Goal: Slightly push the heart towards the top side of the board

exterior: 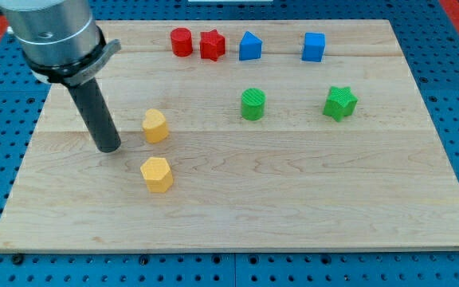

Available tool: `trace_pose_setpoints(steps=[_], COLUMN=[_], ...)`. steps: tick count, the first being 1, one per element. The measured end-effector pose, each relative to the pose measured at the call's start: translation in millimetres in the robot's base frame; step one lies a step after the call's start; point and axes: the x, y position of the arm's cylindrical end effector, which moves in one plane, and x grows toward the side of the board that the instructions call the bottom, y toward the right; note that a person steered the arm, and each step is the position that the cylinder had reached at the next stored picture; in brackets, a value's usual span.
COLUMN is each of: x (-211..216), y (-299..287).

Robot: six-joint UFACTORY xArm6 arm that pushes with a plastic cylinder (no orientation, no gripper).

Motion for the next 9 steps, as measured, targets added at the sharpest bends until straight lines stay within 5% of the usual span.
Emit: trace_pose_setpoints(steps=[2, 4, 6, 9], x=[-1, -50, -1, -49], y=[26, 19, 27, 62])
